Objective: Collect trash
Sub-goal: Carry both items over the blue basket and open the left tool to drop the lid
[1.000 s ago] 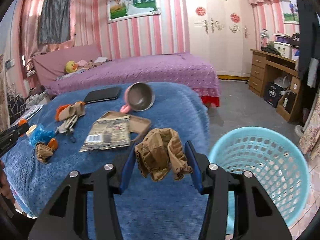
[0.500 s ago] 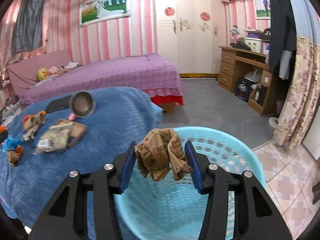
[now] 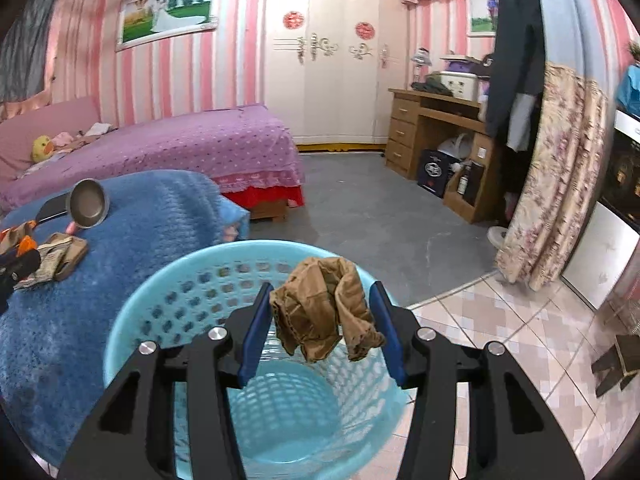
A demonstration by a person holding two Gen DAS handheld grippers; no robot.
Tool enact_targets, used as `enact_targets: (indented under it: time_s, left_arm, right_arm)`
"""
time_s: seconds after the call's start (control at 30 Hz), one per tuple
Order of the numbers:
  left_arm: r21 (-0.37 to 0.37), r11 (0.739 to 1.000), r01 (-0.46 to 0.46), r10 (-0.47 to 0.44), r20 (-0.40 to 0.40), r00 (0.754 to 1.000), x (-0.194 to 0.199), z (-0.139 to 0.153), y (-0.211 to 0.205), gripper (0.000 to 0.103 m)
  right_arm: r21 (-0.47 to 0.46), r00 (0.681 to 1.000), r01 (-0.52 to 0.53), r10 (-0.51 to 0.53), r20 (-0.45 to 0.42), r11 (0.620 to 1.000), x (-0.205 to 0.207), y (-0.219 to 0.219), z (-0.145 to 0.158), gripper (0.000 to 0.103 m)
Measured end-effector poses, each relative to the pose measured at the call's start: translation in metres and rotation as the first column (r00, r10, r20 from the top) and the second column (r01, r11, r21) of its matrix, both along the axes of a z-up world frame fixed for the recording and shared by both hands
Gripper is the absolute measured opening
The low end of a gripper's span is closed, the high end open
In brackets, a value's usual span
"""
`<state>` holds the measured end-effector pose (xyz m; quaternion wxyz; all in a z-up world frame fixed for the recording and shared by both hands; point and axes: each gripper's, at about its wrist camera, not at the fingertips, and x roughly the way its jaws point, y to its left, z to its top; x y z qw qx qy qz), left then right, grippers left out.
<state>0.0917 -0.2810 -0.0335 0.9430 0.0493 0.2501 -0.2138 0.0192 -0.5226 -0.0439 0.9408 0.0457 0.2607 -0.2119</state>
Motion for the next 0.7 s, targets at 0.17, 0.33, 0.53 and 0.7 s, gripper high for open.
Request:
enact_targets:
  time_s: [0.17,0.33,0.53,0.7]
  left_arm:
    - [0.009,0.997,0.079,-0.078,-0.022,0.997,0.006,-0.008,-0.044,0.039]
    - [0.02,0.992,0.126,-0.125,-0.05,0.991,0.012,-0.014,-0.083,0.039]
    - [0.052,0.982,0.18,-0.176,-0.075,0.982,0.017,-0.014,-0.115,0.058]
    - [0.061,0.99,0.128,-0.126,-0.048,0.991,0.023,-0.008,-0.102,0.086]
  right_arm:
    - [0.02,0.999,0.053,-0.053,-0.007,0.998,-0.001,-0.021,-0.006,0.049]
    - [0.049,0.995,0.096,-0.097,0.012,0.994,-0.009,-0.036,-0.006,0.049]
    - [0.063,0.995,0.094,-0.095,0.022,0.994,-0.006,-0.038,-0.01,0.049]
    - [0.066,0.997,0.075,-0.077,0.03,0.995,-0.007,-0.035,-0.012,0.049]
